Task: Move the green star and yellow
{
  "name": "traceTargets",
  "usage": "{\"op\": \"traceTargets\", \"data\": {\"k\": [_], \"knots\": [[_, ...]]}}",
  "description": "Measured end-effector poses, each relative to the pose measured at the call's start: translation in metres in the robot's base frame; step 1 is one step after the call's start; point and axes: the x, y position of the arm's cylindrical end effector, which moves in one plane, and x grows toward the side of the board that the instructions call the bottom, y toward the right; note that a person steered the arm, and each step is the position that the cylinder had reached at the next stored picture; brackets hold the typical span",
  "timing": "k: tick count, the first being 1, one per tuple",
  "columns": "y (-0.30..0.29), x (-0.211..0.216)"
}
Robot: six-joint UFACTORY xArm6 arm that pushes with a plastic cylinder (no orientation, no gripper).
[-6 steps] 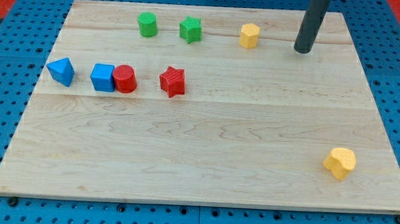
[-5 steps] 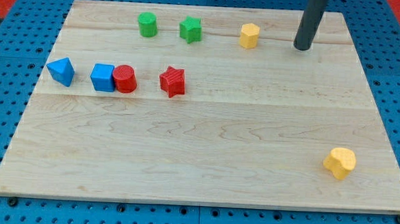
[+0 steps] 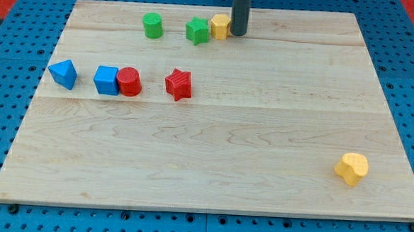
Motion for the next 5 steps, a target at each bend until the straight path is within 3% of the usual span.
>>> {"op": "traceTargets", "data": {"k": [1, 3, 4, 5], "knots": [[0.002, -0.02], [-0.14, 0.015], [-0.194, 0.048], [-0.214, 0.051]]}}
